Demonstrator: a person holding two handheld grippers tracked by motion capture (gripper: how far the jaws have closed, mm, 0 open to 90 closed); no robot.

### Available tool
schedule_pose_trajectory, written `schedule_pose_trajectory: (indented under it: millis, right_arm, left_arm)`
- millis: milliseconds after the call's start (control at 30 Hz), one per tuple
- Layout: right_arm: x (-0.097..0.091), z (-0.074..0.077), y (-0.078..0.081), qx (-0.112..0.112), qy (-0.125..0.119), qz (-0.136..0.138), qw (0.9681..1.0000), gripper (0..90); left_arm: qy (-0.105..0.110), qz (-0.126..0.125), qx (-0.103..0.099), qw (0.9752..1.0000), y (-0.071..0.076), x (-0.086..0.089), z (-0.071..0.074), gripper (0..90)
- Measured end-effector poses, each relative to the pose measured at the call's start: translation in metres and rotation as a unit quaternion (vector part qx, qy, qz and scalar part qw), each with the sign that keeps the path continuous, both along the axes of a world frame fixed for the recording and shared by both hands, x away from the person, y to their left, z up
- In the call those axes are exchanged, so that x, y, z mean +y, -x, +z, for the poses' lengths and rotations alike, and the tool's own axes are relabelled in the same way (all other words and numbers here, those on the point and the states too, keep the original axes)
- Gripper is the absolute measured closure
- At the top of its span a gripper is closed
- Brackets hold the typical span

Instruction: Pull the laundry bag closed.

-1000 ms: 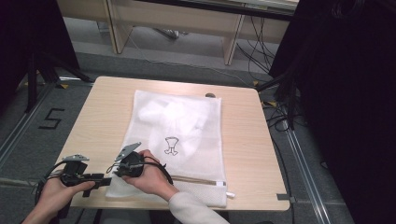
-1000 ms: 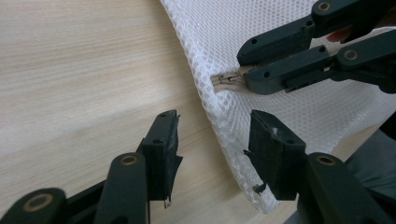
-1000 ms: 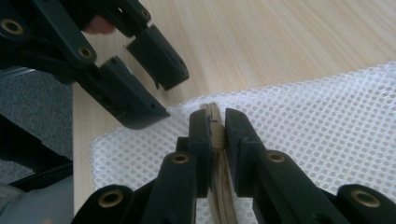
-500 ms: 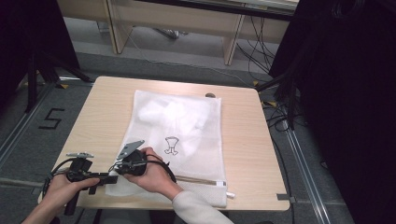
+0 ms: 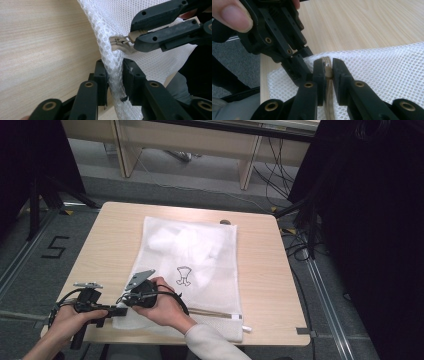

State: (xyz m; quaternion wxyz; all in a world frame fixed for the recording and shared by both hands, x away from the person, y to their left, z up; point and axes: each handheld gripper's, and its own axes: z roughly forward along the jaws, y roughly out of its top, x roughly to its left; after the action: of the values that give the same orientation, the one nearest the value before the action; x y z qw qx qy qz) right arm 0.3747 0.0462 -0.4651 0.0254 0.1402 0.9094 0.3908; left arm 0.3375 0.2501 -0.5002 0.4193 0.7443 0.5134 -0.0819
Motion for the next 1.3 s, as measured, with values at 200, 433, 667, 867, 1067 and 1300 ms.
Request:
schedule_pose_trajectory:
  millis: [200,433,667,867,1067,1300]
  right_arm:
    - [-0.002,0.001,0.000,-0.007,0.002,0.005,1.0000,82.3]
    - [-0.006,-0.001,0.003,-0.003,0.003,0.002,1.0000,82.3]
    - [-0.009,-0.004,0.004,-0.006,0.006,0.005,1.0000,82.3]
    - [-0.010,-0.005,0.005,-0.001,0.011,0.008,0.9999,82.4]
    - [-0.010,-0.005,0.005,-0.002,0.020,0.009,0.9998,82.4]
    - [-0.012,-0.008,0.005,0.006,0.020,0.008,0.9997,82.5]
  left_arm:
    - [-0.006,0.008,-0.007,0.9999,0.001,-0.003,0.003,83.3]
    - [0.004,0.006,0.003,1.0000,0.002,-0.004,0.006,85.8]
    - [0.018,0.013,0.016,0.9996,0.003,-0.004,0.007,86.1]
    - [0.014,0.020,0.017,0.9996,0.003,-0.005,0.006,86.2]
    - [0.016,0.020,0.022,0.9994,0.003,-0.005,0.006,86.3]
    - [0.017,0.022,0.024,0.9993,0.003,-0.004,0.006,86.4]
